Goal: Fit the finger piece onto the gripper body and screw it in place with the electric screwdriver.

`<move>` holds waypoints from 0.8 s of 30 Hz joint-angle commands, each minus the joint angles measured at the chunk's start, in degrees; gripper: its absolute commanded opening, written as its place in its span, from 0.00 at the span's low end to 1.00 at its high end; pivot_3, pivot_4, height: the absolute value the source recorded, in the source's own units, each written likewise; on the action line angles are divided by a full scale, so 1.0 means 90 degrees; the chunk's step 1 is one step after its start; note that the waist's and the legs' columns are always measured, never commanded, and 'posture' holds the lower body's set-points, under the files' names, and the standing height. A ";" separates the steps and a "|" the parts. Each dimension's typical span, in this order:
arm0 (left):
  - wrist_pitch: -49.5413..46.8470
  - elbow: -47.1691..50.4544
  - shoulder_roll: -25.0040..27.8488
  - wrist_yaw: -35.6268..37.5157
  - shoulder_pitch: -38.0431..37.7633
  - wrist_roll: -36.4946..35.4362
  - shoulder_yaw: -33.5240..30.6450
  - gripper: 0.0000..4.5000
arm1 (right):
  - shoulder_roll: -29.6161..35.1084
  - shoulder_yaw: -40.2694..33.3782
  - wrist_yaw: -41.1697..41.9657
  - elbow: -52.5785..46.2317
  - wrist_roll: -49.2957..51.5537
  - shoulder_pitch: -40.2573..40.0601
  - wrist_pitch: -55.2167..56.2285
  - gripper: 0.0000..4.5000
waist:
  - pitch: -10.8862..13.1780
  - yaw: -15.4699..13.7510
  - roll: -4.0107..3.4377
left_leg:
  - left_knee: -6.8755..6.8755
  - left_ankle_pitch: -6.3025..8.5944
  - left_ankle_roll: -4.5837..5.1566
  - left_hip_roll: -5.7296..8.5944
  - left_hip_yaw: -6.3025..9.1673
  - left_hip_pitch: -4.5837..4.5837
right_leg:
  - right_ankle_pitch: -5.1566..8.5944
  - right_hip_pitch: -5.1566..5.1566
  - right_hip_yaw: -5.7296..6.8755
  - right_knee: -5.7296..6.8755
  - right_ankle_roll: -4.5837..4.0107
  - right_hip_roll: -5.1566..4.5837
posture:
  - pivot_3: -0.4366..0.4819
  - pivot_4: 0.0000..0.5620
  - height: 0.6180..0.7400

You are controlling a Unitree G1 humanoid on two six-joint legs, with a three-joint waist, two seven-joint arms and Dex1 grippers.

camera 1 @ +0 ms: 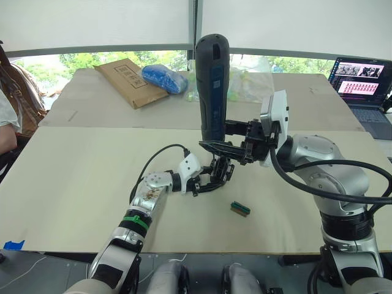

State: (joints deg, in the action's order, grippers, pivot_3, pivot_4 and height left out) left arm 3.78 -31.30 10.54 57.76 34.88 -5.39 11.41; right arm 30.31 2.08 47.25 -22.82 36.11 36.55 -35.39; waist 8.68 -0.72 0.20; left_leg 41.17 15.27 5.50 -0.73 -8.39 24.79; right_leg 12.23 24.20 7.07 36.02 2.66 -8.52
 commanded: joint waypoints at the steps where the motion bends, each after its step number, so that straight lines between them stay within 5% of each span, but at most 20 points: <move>1: 0.0107 0.0101 -0.0052 -0.0033 0.0081 -0.0004 0.0039 0.51 | 0.0013 -0.0115 0.0010 -0.0130 0.0019 0.0121 0.0156 0.43 | 0.0000 0.0000 0.0000 | 0.0000 0.0000 0.0000 0.0000 0.0000 0.0000 | 0.0000 0.0000 0.0000 0.0000 0.0000 0.0000 | 0.48 0.27 0.93; 24: 0.0089 0.0169 -0.0037 -0.0051 0.0040 -0.0014 0.0032 0.51 | -0.0029 -0.0021 0.0077 -0.0083 -0.0100 0.0121 0.0225 0.43 | 0.0000 0.0001 0.0000 | 0.0000 0.0000 0.0000 0.0000 0.0000 0.0000 | 0.0000 0.0001 -0.0001 -0.0001 0.0000 0.0000 | 0.48 0.27 0.93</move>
State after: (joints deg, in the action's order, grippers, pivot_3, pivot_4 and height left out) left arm 3.78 -31.29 10.58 57.70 34.87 -5.39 11.41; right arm 30.06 3.41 47.75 -21.84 34.86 36.55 -35.38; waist 8.68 -0.70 0.20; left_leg 41.16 15.27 5.49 -0.73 -8.38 24.79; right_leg 12.23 24.20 7.06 36.02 2.66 -8.52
